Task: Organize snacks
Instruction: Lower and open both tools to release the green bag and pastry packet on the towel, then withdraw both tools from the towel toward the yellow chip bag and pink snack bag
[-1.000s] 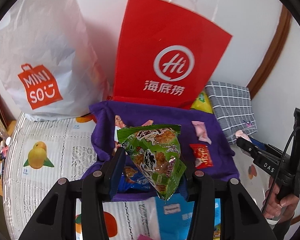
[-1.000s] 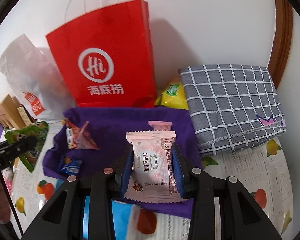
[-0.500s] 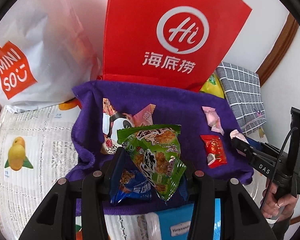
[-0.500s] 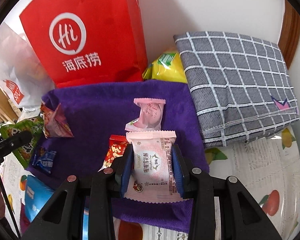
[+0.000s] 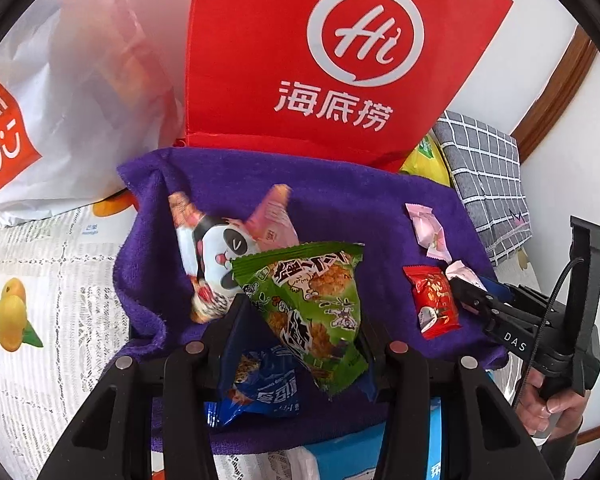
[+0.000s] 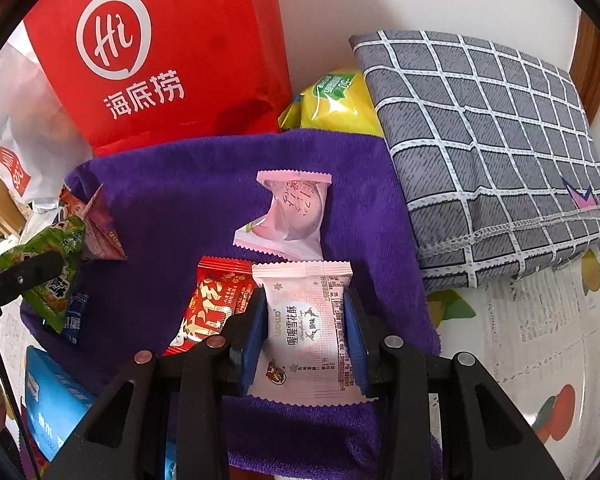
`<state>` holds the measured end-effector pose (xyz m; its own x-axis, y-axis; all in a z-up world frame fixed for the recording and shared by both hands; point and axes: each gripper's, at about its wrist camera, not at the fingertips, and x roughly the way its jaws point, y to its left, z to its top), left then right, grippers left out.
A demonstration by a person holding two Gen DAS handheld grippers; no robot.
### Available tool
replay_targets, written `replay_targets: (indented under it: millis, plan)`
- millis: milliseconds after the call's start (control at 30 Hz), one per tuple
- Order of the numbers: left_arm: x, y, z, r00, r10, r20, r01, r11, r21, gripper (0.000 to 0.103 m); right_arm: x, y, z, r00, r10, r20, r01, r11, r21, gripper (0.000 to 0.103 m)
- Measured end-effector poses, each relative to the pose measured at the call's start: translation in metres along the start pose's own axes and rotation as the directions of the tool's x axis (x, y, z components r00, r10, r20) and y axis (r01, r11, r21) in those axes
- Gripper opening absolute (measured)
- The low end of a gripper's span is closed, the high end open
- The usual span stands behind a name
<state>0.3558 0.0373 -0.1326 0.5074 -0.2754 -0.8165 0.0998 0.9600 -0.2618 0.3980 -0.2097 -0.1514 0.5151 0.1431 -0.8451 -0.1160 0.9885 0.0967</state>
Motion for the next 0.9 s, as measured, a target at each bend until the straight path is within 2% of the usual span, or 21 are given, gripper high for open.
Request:
replay_targets:
  millis: [400, 500, 533, 567, 633, 900]
  plan:
    - [0.009, -0.002, -0.002, 1.0, -0.01, -0.025, 0.01, 1.0, -0.002, 0.046, 0.008, 0.005, 0.0, 1.0, -0.019, -0.005, 0.018, 1.0, -0.025, 0.039]
    - [0.008, -0.001, -0.003, 0.999, -0.02, -0.034, 0.02, 1.0, -0.017, 0.046, 0.004, 0.006, -0.002, 1.0, -0.022, -0.009, 0.022, 0.999, -0.031, 0.049]
    - [0.007, -0.001, -0.003, 0.999, -0.028, -0.04, 0.027, 0.999, -0.023, 0.052, 0.002, 0.007, -0.003, 1.0, -0.015, -0.006, 0.015, 0.999, -0.032, 0.051]
    - [0.006, -0.001, -0.003, 0.999, -0.032, -0.041, 0.031, 0.999, -0.027, 0.063, -0.002, 0.007, -0.004, 1.0, -0.012, -0.002, 0.012, 0.999, -0.03, 0.058]
    - [-0.001, 0.0, -0.003, 0.999, -0.027, -0.029, 0.026, 0.999, -0.034, 0.069, -0.012, 0.006, -0.005, 1.0, -0.009, 0.005, 0.009, 1.0, -0.021, 0.071]
    - [-0.042, 0.006, -0.014, 1.0, -0.015, 0.016, 0.016, 0.998, -0.053, 0.069, -0.063, 0.015, -0.015, 0.997, 0.01, 0.074, -0.01, 1.0, -0.005, 0.073]
